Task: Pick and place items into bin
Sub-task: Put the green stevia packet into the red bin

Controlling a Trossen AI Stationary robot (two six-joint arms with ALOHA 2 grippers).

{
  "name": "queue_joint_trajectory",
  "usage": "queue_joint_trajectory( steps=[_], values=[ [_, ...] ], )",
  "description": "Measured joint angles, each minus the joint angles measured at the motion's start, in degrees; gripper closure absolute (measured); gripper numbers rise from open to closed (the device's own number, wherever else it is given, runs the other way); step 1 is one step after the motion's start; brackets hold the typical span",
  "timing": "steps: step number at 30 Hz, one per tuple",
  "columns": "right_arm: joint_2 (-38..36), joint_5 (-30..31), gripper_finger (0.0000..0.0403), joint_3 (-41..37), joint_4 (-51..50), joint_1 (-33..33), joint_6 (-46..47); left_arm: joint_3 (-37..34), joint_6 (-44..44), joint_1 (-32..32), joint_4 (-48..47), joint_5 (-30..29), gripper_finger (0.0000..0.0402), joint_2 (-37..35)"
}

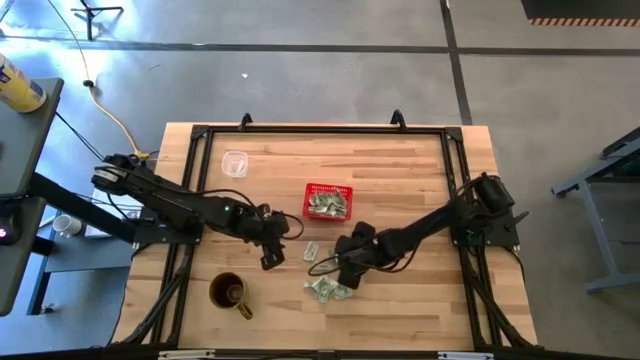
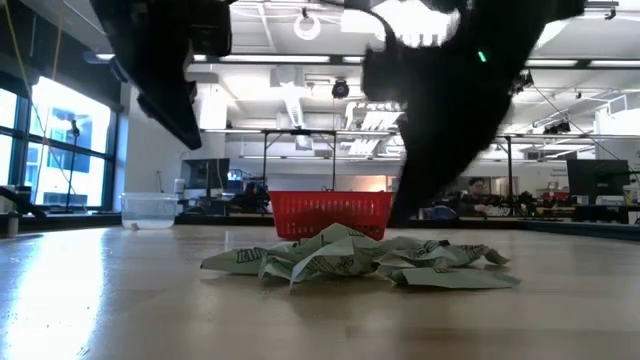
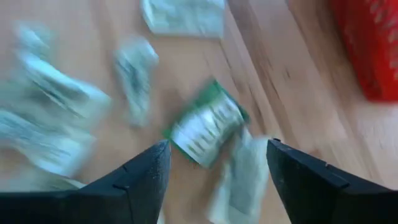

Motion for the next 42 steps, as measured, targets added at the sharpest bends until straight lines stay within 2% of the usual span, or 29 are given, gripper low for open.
queue_joint_trajectory(
  steps=[5,13,16,19,25,26,30,35,38,40,42],
  values=[
    [0.2,-0.9,0.0146,-2.0,-3.8,-1.4,3.4,0.0,3.5,3.0,1.0,0.5,0.0211,0.7],
    [0.0,-4.6,0.0147,-4.2,-0.9,-2.9,2.6,0.0,5.4,7.8,0.0,2.9,0.0211,0.8],
    [0.0,-5.5,0.0163,-4.2,-1.0,-3.2,2.7,0.0,5.4,8.1,-0.2,2.9,0.0211,0.8],
    [0.0,-6.7,0.0213,-4.2,-2.3,-3.7,2.8,0.0,5.4,7.9,-0.1,2.9,0.0211,0.8],
    [0.1,-13.4,0.0374,-3.0,-4.6,-6.8,2.6,0.0,5.4,8.0,0.3,2.8,0.0211,0.8],
    [0.1,-14.2,0.0387,-2.2,-5.5,-7.5,2.7,0.0,5.4,8.0,0.3,2.8,0.0211,0.8],
    [-1.4,-12.7,0.0380,2.2,-7.9,-10.6,0.7,0.0,5.4,8.0,0.3,2.7,0.0211,0.8],
    [-6.1,-2.3,0.0398,10.5,-11.7,-14.2,-8.2,0.0,5.3,8.0,0.3,2.7,0.0211,0.8],
    [-6.6,1.8,0.0389,12.7,-9.7,-17.0,-15.5,0.0,5.2,8.0,0.6,2.7,0.0211,0.8],
    [-6.1,-1.3,0.0382,12.3,-6.6,-19.1,-18.4,0.0,5.2,8.0,1.1,2.7,0.0211,0.8],
    [-4.9,-7.3,0.0374,11.7,-5.6,-20.8,-21.1,0.0,5.2,8.0,2.0,2.6,0.0211,0.8]
  ],
)
